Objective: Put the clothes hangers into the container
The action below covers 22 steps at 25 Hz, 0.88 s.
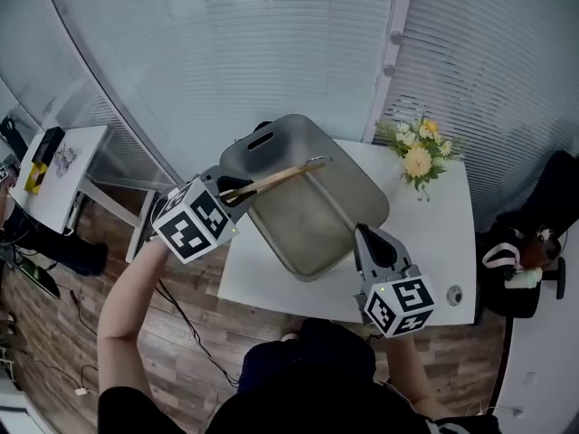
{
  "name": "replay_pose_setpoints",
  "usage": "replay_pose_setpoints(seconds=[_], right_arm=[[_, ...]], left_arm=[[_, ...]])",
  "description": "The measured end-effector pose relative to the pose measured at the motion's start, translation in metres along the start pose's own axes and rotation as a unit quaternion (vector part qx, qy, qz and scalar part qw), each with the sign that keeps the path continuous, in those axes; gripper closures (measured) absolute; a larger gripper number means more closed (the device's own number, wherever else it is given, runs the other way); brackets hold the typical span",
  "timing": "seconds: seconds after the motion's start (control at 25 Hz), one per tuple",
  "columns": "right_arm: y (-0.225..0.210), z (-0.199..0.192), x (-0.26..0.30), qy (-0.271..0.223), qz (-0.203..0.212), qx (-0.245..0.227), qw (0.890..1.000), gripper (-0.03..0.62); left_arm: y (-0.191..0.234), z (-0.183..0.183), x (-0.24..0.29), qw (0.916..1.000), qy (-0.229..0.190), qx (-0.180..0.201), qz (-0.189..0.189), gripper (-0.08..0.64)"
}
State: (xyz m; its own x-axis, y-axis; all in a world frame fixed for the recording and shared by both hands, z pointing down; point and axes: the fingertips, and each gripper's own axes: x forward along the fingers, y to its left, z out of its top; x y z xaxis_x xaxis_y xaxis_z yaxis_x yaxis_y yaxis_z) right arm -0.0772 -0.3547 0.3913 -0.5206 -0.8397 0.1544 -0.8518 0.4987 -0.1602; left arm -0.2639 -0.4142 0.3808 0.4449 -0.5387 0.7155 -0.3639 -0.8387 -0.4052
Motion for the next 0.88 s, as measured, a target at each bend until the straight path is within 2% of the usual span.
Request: replay_pose_setpoints(seconds=[0.28, 0.64, 0.88], right_arm=[[-0.01, -0.003, 0.004, 0.001, -0.005, 0.01, 1.0, 0.561], [-0.021, -0.005, 0.006, -0.001, -0.014, 0.021, 1.0, 0.561], [-0.026, -0.01, 0.005, 0.003, -0.02, 0.029, 0.999, 0.561]], left_arm=[[-0.007, 0.006, 0.035, 0.9956, 0.048, 0.08, -0.011, 0.502], [-0.024, 0.0, 0.077, 0.9769, 0.109, 0.182, -0.029, 0.502], [-0.024, -0.002, 0.084, 0.9724, 0.118, 0.199, -0.027, 0.502]])
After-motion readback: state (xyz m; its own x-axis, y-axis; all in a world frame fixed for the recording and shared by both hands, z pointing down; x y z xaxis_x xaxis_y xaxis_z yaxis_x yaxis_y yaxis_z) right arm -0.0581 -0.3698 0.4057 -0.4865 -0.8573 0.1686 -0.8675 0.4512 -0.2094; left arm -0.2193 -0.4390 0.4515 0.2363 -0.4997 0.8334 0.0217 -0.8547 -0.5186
